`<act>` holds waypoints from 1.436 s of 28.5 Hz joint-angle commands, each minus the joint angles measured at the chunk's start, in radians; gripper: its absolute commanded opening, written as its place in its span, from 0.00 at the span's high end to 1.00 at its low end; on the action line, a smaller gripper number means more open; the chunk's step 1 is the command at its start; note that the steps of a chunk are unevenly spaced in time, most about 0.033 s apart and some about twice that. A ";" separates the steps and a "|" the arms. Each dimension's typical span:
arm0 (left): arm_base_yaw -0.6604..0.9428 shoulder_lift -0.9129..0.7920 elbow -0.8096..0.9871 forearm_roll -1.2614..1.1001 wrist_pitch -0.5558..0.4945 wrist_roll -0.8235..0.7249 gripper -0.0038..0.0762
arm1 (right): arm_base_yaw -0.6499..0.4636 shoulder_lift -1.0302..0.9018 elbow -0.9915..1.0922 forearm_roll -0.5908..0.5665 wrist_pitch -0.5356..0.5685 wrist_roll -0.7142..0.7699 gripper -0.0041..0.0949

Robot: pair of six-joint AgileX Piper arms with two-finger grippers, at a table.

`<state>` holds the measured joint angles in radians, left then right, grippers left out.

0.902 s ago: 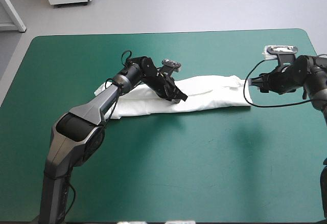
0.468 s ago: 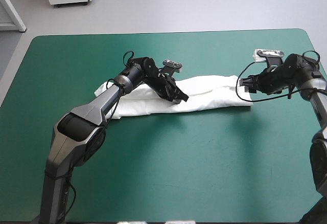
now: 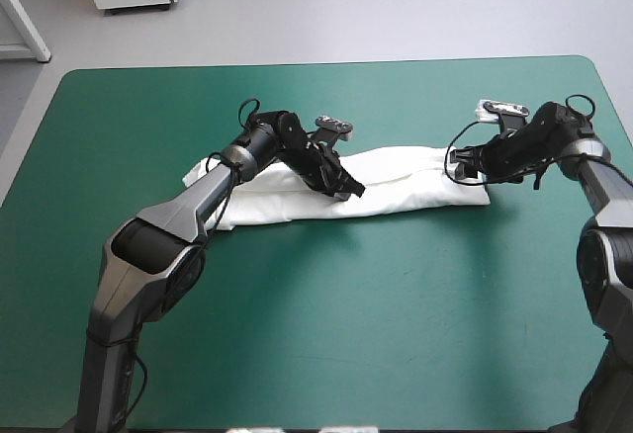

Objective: Fold the cloth

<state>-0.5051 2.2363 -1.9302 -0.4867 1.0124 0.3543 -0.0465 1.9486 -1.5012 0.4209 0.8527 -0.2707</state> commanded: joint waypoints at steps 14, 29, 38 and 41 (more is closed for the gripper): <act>-0.008 -0.057 -0.024 0.011 0.013 -0.008 0.96 | 0.036 0.042 -0.028 0.162 0.019 -0.101 0.68; 0.019 -0.057 -0.024 0.054 0.015 -0.049 0.96 | 0.070 0.004 -0.113 0.189 0.070 -0.099 0.97; 0.019 -0.057 -0.024 0.059 0.019 -0.071 0.96 | 0.070 -0.144 -0.148 0.173 0.098 -0.097 0.97; 0.019 -0.057 -0.024 0.057 0.019 -0.073 0.96 | 0.070 -0.182 -0.151 0.177 0.104 -0.097 0.97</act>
<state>-0.4917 2.2363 -1.9331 -0.4523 1.0261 0.2898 0.0210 1.8463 -1.6175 0.5715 0.9714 -0.3632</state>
